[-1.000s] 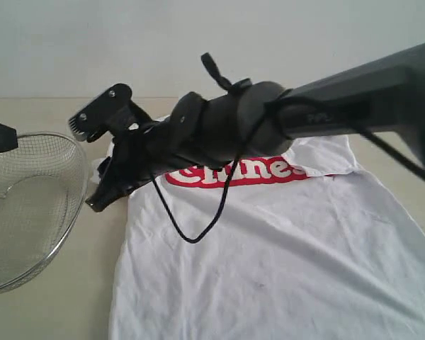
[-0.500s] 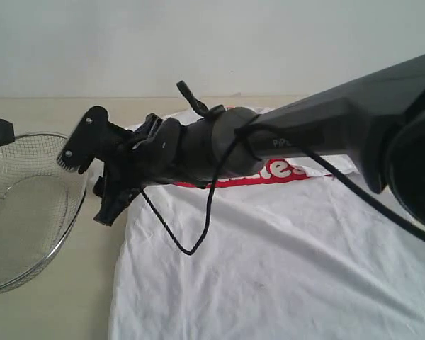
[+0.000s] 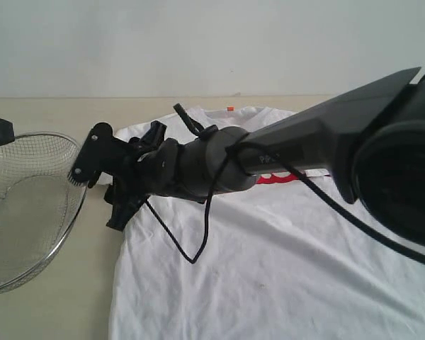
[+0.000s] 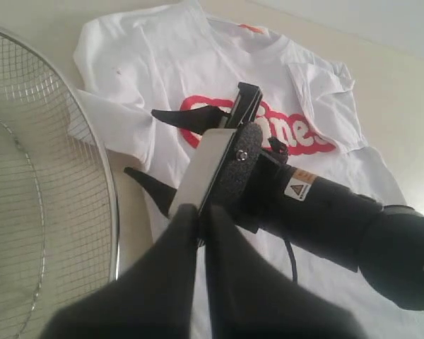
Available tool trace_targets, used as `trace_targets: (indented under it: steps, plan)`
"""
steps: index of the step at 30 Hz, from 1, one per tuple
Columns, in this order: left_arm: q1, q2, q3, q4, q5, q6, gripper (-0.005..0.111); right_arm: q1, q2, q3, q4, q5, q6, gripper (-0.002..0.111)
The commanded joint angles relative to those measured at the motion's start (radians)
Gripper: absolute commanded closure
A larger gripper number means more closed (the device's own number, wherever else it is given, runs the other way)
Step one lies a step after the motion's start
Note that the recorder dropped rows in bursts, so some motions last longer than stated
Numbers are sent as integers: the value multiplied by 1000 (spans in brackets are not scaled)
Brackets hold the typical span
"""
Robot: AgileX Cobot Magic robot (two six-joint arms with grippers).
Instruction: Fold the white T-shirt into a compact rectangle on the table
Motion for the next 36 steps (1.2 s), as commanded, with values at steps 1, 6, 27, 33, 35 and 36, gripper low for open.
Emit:
trace_targets:
  steps: [1, 6, 27, 33, 35, 36]
  plan:
    - [4, -6, 4, -12, -7, 8, 102, 1, 19, -7, -6, -27, -11, 51]
    - [4, -6, 4, -12, -7, 8, 102, 13, 40, -20, -6, -64, -14, 51]
    - [4, -6, 4, -14, -5, 16, 102, 40, 98, -73, 36, -213, -64, 87]
    - [4, -6, 4, -14, -16, 16, 102, 40, 76, -73, 129, -270, -60, 109]
    - [4, -6, 4, -14, -18, 16, 102, 40, 62, -73, 136, -270, -60, 108]
    - [4, -6, 4, -14, -18, 16, 102, 40, 55, -73, 144, -270, -60, 108]
